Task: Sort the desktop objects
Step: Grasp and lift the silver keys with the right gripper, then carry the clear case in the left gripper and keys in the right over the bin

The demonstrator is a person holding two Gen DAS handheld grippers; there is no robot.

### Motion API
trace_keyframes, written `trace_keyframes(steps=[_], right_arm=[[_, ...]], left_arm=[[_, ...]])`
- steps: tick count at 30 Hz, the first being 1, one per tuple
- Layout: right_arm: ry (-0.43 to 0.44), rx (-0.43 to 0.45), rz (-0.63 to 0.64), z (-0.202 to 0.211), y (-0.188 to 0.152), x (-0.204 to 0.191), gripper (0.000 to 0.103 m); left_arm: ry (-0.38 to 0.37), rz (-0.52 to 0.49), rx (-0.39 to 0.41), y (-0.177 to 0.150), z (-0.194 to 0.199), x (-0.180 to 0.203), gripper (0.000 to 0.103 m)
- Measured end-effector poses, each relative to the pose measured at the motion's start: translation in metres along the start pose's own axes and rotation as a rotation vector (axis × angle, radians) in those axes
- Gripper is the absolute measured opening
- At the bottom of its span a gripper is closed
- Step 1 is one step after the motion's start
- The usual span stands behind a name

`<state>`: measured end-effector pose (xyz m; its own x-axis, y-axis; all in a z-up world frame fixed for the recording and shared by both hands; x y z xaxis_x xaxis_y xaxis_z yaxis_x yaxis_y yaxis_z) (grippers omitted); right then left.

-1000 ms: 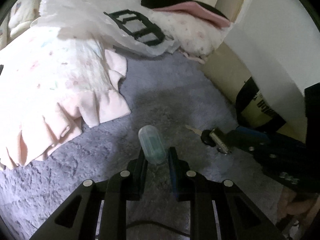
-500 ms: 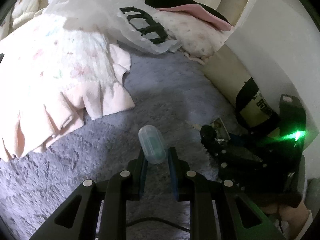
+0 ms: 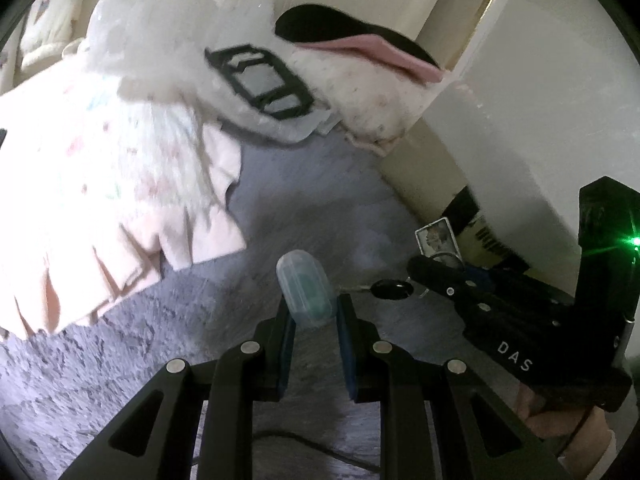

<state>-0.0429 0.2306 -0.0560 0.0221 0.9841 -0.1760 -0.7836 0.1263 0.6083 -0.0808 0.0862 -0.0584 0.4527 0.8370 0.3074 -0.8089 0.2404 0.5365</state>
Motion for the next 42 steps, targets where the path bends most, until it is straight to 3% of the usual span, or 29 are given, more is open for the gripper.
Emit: trace_keyframes(steps=[13, 23, 36, 39, 42], right_arm=[[0.062, 0.159, -0.044, 0.064, 0.057, -0.012, 0.019], [0.054, 0.357, -0.192, 0.138, 0.088, 0.040, 0.019], [-0.078, 0.549, -0.340, 0.221, 0.086, 0.123, 0.019], [-0.090, 0.553, -0.374, 0.225, 0.081, 0.139, 0.019], [-0.079, 0.503, -0.407, 0.210, 0.075, 0.151, 0.019]], left_arm=[[0.013, -0.110, 0.045, 0.054, 0.047, 0.048, 0.018], [-0.013, -0.289, 0.094, 0.113, 0.073, 0.132, 0.018], [-0.106, -0.504, 0.033, 0.126, 0.043, 0.261, 0.018], [-0.113, -0.529, 0.014, 0.124, 0.031, 0.276, 0.018], [-0.112, -0.535, -0.011, 0.119, 0.018, 0.279, 0.018]])
Point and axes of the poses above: each gripper's, at about its wrist camera, not at the fingertips, and z roughly against the way its jaws point, x to its right, y to its top, the point moved 5 cm from there along -z, roughly the way its jaws point, and after that the axes turned 3 degrees about -x, right-handed, at the moved point
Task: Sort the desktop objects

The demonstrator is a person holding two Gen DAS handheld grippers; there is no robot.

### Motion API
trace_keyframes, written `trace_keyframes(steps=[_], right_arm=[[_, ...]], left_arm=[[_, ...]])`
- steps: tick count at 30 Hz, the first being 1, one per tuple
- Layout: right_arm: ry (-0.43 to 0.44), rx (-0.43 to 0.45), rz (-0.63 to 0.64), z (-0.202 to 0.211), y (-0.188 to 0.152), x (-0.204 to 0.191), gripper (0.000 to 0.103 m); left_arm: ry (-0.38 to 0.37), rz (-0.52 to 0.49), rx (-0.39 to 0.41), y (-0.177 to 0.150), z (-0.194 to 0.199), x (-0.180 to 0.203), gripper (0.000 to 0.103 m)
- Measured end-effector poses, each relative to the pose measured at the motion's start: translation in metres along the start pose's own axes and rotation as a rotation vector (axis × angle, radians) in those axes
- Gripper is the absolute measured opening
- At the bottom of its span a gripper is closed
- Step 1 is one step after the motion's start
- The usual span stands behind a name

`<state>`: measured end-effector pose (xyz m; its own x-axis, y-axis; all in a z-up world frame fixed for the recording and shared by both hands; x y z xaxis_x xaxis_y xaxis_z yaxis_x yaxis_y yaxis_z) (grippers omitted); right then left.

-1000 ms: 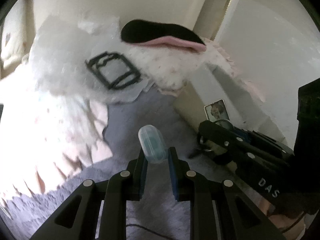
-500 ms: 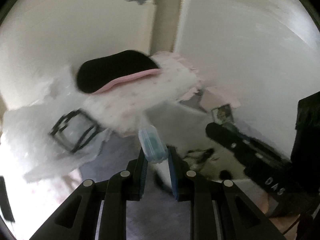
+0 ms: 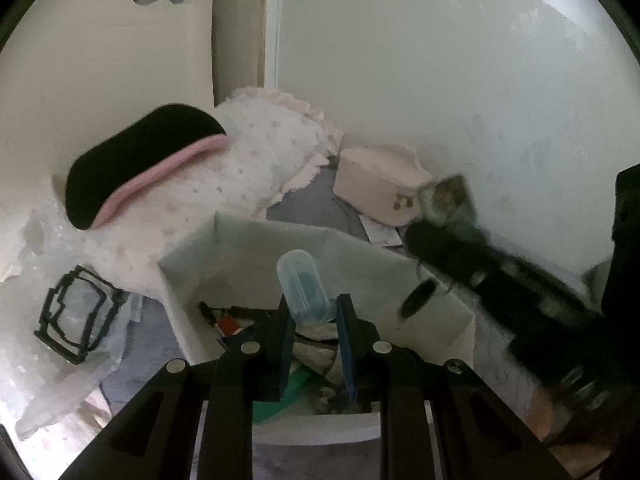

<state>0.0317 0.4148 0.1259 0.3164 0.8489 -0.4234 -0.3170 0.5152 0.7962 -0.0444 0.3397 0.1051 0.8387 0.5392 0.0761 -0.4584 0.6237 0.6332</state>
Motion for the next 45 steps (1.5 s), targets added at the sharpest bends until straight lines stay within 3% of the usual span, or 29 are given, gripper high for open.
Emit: trace_keyframes(steps=[4, 9, 10, 11, 12, 13, 15, 24, 28, 31, 34, 37, 45], right_arm=[[-0.085, -0.092, 0.017, -0.020, -0.017, 0.016, 0.019], [-0.088, -0.128, -0.003, -0.025, -0.027, 0.027, 0.019], [-0.088, -0.135, -0.001, -0.027, -0.029, 0.027, 0.019], [-0.089, -0.142, 0.001, -0.029, -0.030, 0.027, 0.019], [-0.091, -0.148, 0.004, -0.030, -0.032, 0.028, 0.019], [-0.095, -0.157, 0.010, -0.032, -0.033, 0.027, 0.019], [-0.097, -0.170, 0.015, -0.035, -0.035, 0.027, 0.019], [-0.115, -0.228, 0.031, -0.040, -0.043, 0.025, 0.019], [-0.113, -0.307, 0.014, -0.045, -0.052, 0.027, 0.019], [-0.119, -0.420, -0.005, -0.053, -0.065, 0.031, 0.027], [-0.182, -0.438, 0.005, -0.055, -0.070, 0.037, 0.056], [-0.167, -0.427, -0.017, -0.055, -0.069, 0.042, 0.058], [-0.159, -0.447, 0.003, -0.062, -0.069, 0.036, 0.058]], left_arm=[[0.017, 0.003, -0.057, -0.009, -0.019, -0.003, 0.018], [0.039, 0.021, -0.095, -0.019, -0.033, -0.011, 0.019], [0.045, 0.030, -0.098, -0.020, -0.035, -0.013, 0.023], [0.053, 0.039, -0.112, -0.021, -0.037, -0.015, 0.033], [0.068, 0.047, -0.128, -0.022, -0.040, -0.017, 0.067], [0.094, 0.047, -0.118, -0.023, -0.039, -0.019, 0.082], [0.083, 0.035, -0.068, -0.021, -0.031, -0.016, 0.082], [0.091, 0.043, -0.069, -0.028, -0.024, -0.021, 0.082], [0.125, 0.005, -0.087, -0.036, -0.030, -0.021, 0.082], [0.162, -0.043, -0.113, -0.042, -0.038, -0.018, 0.082], [0.141, -0.013, -0.104, -0.043, -0.037, -0.019, 0.081], [0.125, 0.004, -0.091, -0.044, -0.031, -0.020, 0.082], [0.190, 0.010, -0.109, -0.052, -0.032, -0.024, 0.082]])
Point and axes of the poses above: each gripper's, at about its wrist camera, not at the fingertips, and z roughly against the way its jaws point, x to its right, y to its top, the point moved 5 cm from there along -z, roughly the way its jaws point, and after that the axes turned 3 degrees about -x, right-handed, at the moved point
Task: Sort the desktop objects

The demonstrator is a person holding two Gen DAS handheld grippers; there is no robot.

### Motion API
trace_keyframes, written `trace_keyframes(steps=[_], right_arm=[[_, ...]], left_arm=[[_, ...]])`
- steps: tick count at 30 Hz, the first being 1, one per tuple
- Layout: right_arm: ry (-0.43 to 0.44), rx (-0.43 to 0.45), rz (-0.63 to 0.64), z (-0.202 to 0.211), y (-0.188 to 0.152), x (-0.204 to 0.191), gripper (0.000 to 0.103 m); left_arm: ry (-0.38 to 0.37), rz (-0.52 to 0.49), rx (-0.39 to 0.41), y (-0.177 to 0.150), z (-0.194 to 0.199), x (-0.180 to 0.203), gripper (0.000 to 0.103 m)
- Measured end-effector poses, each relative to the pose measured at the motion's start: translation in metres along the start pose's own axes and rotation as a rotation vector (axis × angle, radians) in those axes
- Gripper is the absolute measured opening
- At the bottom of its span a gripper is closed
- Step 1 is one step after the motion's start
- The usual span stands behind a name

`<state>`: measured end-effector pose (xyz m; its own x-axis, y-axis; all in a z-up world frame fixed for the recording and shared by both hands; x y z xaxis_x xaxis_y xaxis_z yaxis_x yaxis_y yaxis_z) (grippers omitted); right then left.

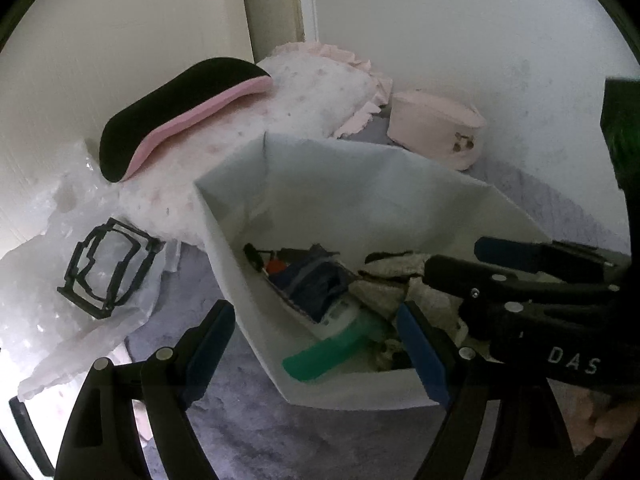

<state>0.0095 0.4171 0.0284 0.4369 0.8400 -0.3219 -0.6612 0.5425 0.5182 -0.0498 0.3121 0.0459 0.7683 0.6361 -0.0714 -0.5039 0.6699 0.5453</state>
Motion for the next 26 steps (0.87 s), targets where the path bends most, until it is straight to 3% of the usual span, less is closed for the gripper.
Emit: trace_keyframes(steps=[5, 11, 13, 15, 23, 26], right_arm=[[-0.002, -0.011, 0.013, -0.002, -0.002, -0.004, 0.058], [0.004, -0.003, 0.030, 0.001, -0.001, -0.012, 0.058], [0.021, 0.001, 0.038, 0.003, 0.000, -0.017, 0.058], [0.029, 0.001, 0.046, 0.003, 0.000, -0.022, 0.058], [0.013, -0.020, 0.102, 0.002, -0.003, -0.039, 0.058], [0.005, -0.025, 0.113, 0.004, -0.005, -0.045, 0.058]], left_arm=[[0.022, 0.022, 0.019, -0.002, 0.004, -0.004, 0.082], [-0.006, 0.072, 0.035, -0.006, 0.013, -0.012, 0.082], [0.066, 0.088, 0.076, -0.010, 0.023, -0.016, 0.091], [0.089, 0.091, 0.083, -0.012, 0.026, -0.018, 0.098], [0.068, 0.092, 0.041, -0.024, 0.026, -0.027, 0.098], [0.087, 0.066, 0.073, -0.031, 0.031, -0.023, 0.097]])
Point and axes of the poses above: each gripper's, at about its wrist camera, not at the fingertips, and z roughly against the way its jaws point, x to its right, y to its top, the point moved 5 cm from there along -z, roughly the way its jaws point, and after that the axes turned 3 degrees about -x, right-handed, at the moved point
